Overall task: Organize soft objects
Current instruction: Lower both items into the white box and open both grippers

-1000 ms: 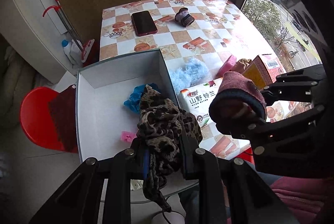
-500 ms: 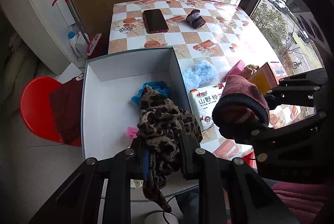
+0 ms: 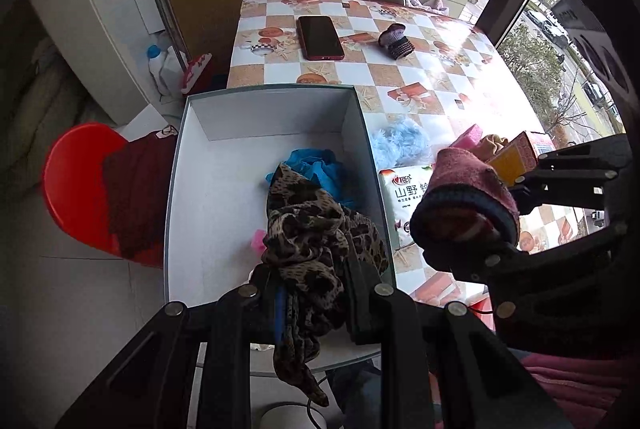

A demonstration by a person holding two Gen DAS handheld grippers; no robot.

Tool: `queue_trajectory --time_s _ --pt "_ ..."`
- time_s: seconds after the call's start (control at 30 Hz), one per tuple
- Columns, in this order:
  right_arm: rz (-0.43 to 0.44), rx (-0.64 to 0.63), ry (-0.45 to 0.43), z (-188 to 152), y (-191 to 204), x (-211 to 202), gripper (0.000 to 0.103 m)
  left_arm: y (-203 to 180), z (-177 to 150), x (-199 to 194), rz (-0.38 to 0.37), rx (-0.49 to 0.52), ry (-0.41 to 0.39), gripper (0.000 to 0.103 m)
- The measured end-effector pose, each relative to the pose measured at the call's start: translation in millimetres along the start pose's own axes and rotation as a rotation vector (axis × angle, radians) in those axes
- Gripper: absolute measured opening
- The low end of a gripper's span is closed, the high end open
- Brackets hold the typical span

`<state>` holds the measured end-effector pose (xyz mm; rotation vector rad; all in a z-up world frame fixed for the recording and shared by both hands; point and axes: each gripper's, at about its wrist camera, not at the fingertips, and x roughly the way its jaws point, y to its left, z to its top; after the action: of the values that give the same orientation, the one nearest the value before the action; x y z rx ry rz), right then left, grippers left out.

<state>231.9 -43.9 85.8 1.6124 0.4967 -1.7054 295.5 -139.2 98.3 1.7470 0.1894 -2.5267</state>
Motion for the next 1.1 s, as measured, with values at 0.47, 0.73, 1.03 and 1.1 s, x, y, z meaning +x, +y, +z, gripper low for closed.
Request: queue_trajectory --time_s 0.47,0.73,1.03,1.1 --pt "-0.006 -0.062 0.012 5.4 13.1 2.1 0.041 11.4 -8.3 -4.3 0.014 -0.054 -0.013 0.025" --pt "-0.009 -0.085 0.013 7.7 18.7 1.9 0.041 17.6 -10.9 -4.9 0.020 -0.077 -0.019 0.025" --pt "-0.011 -0.096 -0.014 16.1 19.9 -2.1 0.041 22.1 -10.2 -2.3 0.047 -0.089 -0.015 0.025" --pt "-0.012 -0.097 -0.016 19.6 19.7 -1.0 0.041 24.1 -9.2 0.0 0.055 -0.094 -0.011 0.025"
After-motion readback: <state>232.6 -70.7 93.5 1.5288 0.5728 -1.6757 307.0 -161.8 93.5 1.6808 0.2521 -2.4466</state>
